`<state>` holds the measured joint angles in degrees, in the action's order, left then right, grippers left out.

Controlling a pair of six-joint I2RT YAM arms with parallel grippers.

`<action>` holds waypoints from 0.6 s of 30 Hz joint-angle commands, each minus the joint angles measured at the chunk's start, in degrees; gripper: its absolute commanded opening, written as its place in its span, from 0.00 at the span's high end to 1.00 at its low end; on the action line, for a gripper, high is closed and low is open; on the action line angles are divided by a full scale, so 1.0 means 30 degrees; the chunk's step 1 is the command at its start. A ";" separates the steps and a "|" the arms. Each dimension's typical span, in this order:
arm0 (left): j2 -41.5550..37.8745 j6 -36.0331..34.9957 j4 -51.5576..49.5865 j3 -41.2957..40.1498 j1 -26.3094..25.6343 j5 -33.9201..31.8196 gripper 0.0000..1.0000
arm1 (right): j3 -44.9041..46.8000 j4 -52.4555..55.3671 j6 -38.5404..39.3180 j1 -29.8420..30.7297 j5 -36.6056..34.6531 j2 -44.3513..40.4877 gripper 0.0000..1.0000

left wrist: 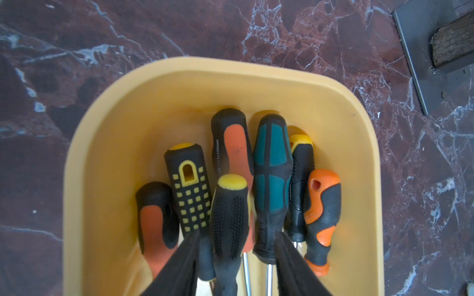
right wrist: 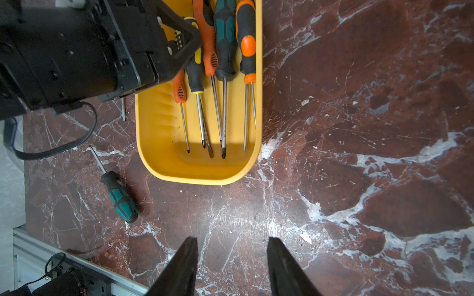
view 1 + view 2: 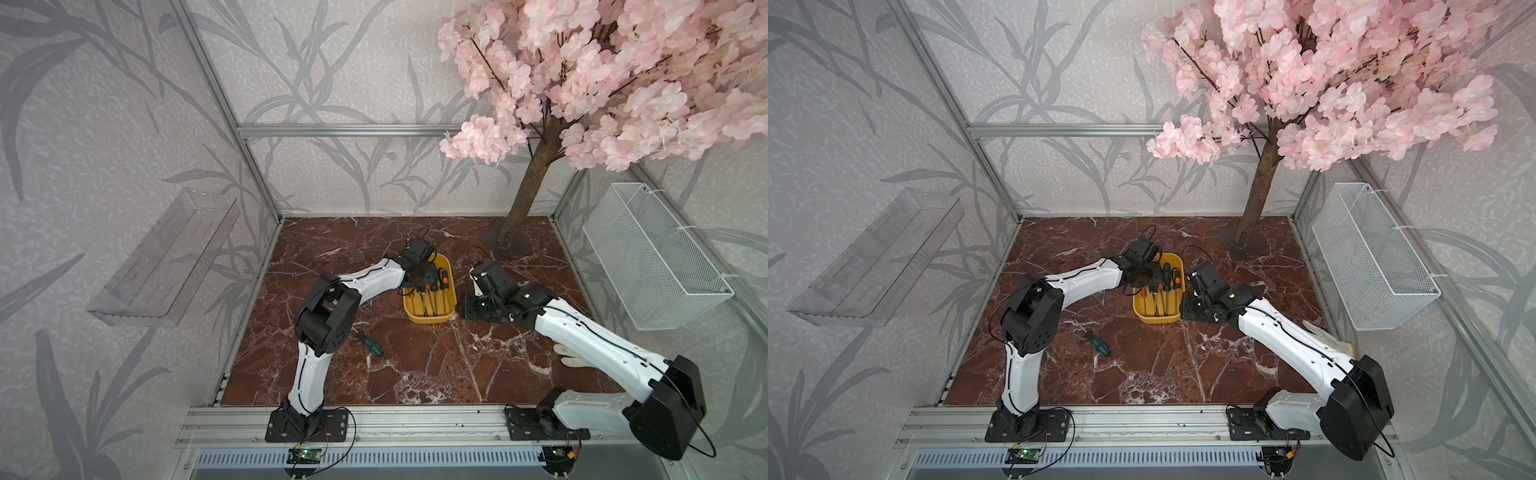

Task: Put the screwdriver on the desktop into the storage box
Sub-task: Place the screwdriver in the storage box.

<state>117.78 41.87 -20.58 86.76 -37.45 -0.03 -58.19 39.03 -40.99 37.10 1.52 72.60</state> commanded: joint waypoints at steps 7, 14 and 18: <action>-0.1549 -0.0997 -0.1067 0.0689 -0.0130 -0.0697 0.47 | -0.0363 0.0263 -0.0164 -0.0092 -0.0038 0.0112 0.51; -0.3650 -0.1299 -0.1585 -0.0438 -0.0054 -0.1605 0.41 | -0.1321 0.0411 -0.0012 0.0010 0.0371 0.0894 0.50; -0.5455 -0.0993 -0.1624 -0.2469 0.0177 -0.2374 0.36 | -0.2224 0.0643 0.0351 0.0469 0.0341 0.1509 0.50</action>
<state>104.57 39.03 -23.44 82.76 -37.36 -4.27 -62.22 39.44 -40.69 37.69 2.20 76.14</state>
